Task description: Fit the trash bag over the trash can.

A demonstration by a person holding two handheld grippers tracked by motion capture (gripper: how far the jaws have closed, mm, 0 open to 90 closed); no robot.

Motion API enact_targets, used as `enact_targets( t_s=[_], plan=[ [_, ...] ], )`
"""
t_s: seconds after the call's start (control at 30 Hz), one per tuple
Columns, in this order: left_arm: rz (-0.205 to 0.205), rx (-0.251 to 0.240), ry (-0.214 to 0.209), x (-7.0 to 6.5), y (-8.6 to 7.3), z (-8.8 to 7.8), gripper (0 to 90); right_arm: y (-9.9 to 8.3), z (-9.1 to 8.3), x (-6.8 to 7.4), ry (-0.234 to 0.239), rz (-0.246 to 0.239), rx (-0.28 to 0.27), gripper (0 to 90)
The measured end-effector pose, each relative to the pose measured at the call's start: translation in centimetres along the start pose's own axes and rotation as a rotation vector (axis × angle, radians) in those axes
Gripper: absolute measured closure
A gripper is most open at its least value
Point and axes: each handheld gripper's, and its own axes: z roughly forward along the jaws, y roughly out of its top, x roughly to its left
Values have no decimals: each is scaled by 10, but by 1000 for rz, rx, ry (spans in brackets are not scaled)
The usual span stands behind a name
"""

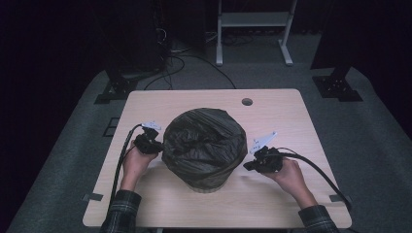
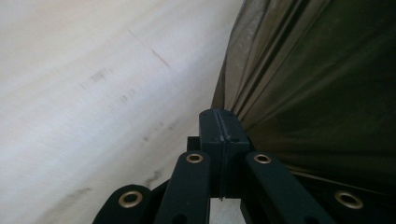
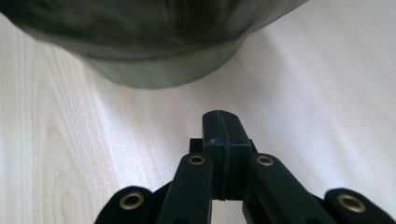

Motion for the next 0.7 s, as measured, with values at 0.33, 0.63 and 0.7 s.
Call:
enact_targets(
  t_s=[0.33,0.63,0.7],
  plan=[
    [10,-169,-26,0,-1,-26,655,4,-33,-2,-13,0,-159,753],
    [38,-268,-12,-2,-2,-54,74,5,-59,-6,-30,47,-249,368],
    [43,-280,-12,-2,-4,-61,0,5,-61,-6,-33,49,-259,320]
  ],
)
